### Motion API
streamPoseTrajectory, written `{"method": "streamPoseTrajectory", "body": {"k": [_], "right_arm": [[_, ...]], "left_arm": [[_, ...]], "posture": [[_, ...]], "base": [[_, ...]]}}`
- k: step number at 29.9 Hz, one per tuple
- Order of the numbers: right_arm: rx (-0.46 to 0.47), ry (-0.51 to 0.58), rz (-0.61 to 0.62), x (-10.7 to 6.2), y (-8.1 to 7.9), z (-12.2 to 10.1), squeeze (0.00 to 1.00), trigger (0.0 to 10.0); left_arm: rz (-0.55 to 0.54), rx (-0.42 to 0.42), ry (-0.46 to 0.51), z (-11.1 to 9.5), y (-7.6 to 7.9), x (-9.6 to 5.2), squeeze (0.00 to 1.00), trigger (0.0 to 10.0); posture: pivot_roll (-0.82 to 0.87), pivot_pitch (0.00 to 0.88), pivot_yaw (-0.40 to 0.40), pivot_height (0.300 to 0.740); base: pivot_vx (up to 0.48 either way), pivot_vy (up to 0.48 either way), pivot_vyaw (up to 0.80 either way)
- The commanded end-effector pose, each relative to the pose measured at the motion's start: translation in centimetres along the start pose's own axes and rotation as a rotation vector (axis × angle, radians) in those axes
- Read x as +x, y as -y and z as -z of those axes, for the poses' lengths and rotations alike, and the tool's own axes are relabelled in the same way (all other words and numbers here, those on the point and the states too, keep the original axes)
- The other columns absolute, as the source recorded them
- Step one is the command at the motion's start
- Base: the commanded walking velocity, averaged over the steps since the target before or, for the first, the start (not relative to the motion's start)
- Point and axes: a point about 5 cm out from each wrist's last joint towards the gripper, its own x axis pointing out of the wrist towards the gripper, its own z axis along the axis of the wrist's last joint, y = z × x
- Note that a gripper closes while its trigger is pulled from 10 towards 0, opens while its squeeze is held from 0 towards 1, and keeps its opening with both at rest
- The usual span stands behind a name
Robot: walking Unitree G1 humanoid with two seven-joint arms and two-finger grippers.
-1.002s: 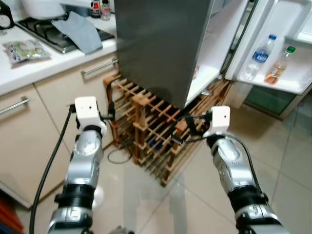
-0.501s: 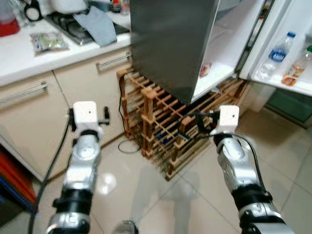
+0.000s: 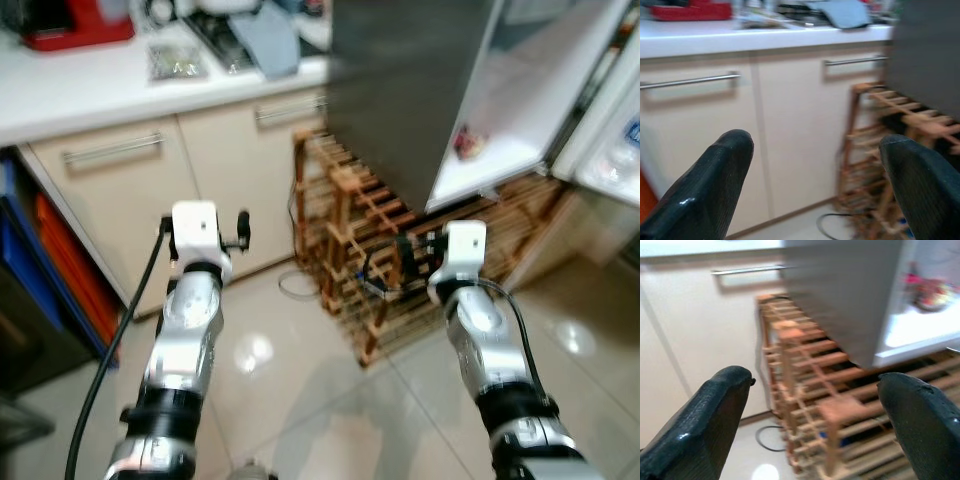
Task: Restocking fridge
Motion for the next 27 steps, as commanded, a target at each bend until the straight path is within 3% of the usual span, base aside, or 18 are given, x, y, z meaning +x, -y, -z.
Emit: {"method": "streamPoseTrajectory", "body": {"k": [1,8,12,16,17,19,24,27], "right_arm": [[0.001,0.018,-0.029,0.1,-0.5,-0.3,0.24,10.0],[0.011,0.028,-0.104,-0.1,-1.4,-0.3,0.27,10.0],[-0.041,0.062,-0.165,0.0,-2.9,-0.6,0.33,10.0],[-0.045,0.056,-0.146,0.2,-2.9,-0.6,0.33,10.0],[-0.073,0.034,-0.112,0.5,-2.7,-0.7,0.15,10.0],[-0.082,0.027,-0.101,0.6,-2.5,-0.8,0.1,10.0],[-0.154,0.113,-0.1,0.6,-2.4,-2.2,0.16,10.0],[-0.125,0.117,-0.051,0.9,-2.0,-2.6,0.16,10.0]], "left_arm": [[-0.018,0.011,0.008,-0.1,-0.2,0.0,0.0,10.0],[0.025,-0.031,0.046,-1.0,0.2,0.1,0.0,10.0],[0.06,-0.04,0.054,-1.5,0.7,0.5,0.0,10.0],[0.057,-0.042,0.05,-1.6,0.9,0.8,0.0,10.0],[0.054,-0.034,0.06,-1.7,0.9,0.9,0.0,10.0],[0.053,-0.027,0.063,-1.7,0.9,1.0,0.0,10.0],[0.073,-0.074,-0.017,-0.2,1.7,0.6,0.0,10.0],[0.076,-0.064,-0.012,-0.3,1.8,0.7,0.0,10.0]], "posture": [[-0.02,0.0,-0.01,0.74],[-0.02,0.0,-0.007,0.74],[-0.02,0.0,-0.005,0.74],[-0.02,0.0,-0.007,0.74],[-0.02,0.0,-0.009,0.74],[-0.02,0.0,-0.009,0.74],[-0.02,0.0,-0.011,0.74],[-0.02,0.0,-0.011,0.74]], "base": [[0.0,0.0,0.51],[0.0,0.0,0.51],[0.361,0.0,0.49],[0.48,0.0,0.49],[0.48,0.0,0.0],[0.48,0.0,0.0],[0.448,0.0,0.39],[0.42,0.0,0.57]]}}
